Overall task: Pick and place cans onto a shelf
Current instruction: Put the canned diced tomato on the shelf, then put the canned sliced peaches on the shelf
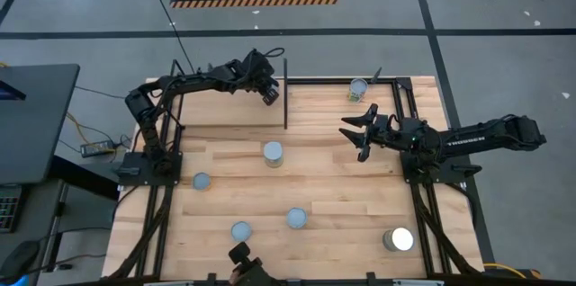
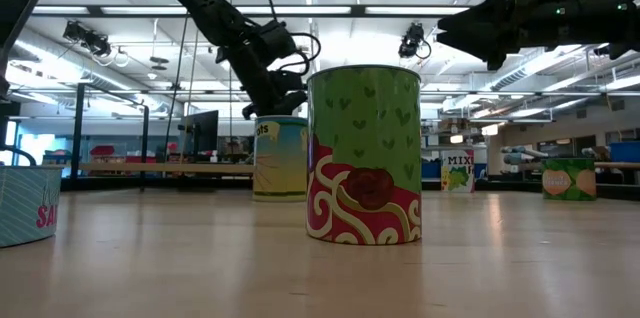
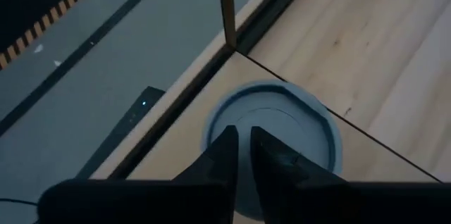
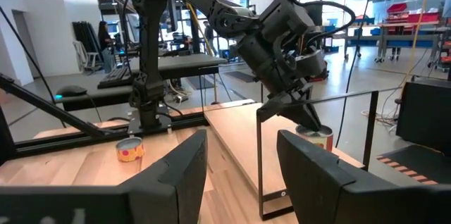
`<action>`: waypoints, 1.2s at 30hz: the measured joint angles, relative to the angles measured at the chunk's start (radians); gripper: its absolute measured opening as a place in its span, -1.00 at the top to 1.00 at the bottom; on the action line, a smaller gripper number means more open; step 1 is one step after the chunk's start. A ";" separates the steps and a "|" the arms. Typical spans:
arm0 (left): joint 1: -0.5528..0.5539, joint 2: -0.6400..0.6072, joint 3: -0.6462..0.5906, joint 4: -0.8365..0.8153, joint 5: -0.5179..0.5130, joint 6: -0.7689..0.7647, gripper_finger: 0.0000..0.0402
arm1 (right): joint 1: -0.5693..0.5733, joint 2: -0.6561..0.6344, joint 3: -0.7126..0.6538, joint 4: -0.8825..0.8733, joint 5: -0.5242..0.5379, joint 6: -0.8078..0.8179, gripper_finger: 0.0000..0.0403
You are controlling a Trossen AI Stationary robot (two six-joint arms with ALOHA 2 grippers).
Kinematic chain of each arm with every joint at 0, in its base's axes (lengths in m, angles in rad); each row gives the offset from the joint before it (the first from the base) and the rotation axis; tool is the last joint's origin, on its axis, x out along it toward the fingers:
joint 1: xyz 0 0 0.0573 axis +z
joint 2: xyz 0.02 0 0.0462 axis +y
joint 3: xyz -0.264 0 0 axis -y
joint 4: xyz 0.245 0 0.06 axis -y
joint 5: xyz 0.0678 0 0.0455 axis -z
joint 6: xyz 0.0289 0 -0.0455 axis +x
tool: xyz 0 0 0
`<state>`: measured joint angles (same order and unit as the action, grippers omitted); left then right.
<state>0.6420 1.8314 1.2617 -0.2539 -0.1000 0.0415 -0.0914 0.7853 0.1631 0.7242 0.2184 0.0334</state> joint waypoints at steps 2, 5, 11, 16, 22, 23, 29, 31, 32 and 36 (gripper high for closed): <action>0.001 -0.004 0.000 0.005 -0.001 0.016 0.77 | 0.000 0.000 0.000 0.000 0.000 0.000 0.10; 0.001 -0.008 0.000 0.001 -0.003 0.024 0.77 | 0.000 0.000 0.000 0.000 0.000 0.000 0.10; -0.005 -0.053 0.000 -0.012 -0.017 0.031 0.77 | 0.000 0.000 0.000 0.001 0.000 0.000 0.10; -0.024 -0.163 0.000 -0.105 -0.015 0.023 0.77 | 0.000 0.000 0.000 -0.009 0.027 -0.005 0.10; -0.154 -0.307 0.000 -0.316 0.039 -0.034 0.77 | 0.012 0.001 0.035 -0.144 0.060 -0.068 0.11; -0.192 -0.326 0.000 -0.343 0.041 -0.039 0.77 | 0.021 0.001 0.062 -0.192 0.060 -0.080 0.11; -0.486 -0.372 0.001 -0.399 0.041 -0.108 0.77 | 0.104 0.051 0.269 -0.522 0.095 -0.122 0.11; -0.591 -0.372 0.000 -0.413 0.015 -0.134 0.77 | 0.140 0.078 0.318 -0.596 0.096 -0.123 0.11; -0.642 -0.372 0.000 -0.413 -0.008 -0.145 0.77 | 0.158 0.093 0.338 -0.630 0.096 -0.122 0.10; -0.834 -0.372 0.000 -0.409 -0.162 -0.225 0.77 | 0.213 0.126 0.395 -0.814 0.190 -0.078 0.03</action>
<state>-0.1917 1.4593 1.2621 -0.6628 -0.2623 -0.1835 0.1212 0.9117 0.5585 -0.0899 0.4084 -0.0443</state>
